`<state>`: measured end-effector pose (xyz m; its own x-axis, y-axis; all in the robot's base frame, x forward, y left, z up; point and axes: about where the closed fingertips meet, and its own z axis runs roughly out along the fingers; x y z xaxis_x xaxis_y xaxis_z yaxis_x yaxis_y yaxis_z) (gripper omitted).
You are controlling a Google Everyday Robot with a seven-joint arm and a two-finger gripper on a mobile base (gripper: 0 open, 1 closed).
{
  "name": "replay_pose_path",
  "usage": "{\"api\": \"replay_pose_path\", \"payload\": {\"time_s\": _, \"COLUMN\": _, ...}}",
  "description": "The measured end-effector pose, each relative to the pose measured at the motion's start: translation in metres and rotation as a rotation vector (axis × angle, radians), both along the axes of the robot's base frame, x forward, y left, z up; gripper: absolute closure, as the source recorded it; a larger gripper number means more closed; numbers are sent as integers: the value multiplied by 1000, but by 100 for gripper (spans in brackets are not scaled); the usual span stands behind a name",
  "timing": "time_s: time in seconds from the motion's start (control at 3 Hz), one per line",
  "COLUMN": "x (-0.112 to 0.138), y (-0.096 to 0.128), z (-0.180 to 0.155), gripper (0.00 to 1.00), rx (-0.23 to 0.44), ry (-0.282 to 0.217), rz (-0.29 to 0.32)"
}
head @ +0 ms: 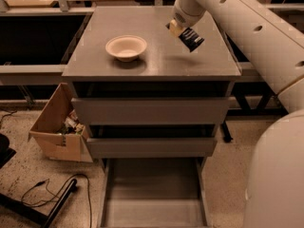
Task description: Pick rxbar blueberry from bottom drawer and place on counter
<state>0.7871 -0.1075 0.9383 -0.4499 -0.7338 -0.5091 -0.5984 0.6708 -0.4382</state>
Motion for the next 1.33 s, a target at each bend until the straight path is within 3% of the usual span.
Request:
{"api": "replay_pose_path", "payload": {"time_s": 0.33, "x": -13, "y": -27, "z": -36, "gripper": 100, "rx": 0, "ry": 82, "rz": -90}}
{"api": "replay_pose_path", "payload": {"time_s": 0.67, "x": -14, "y": -26, "z": -38, "gripper": 82, "rx": 3, "ry": 87, "rz": -95}}
{"api": "replay_pose_path", "payload": {"time_s": 1.33, "x": -14, "y": -26, "z": -39, "gripper": 35, "rx": 3, "ry": 87, "rz": -95}}
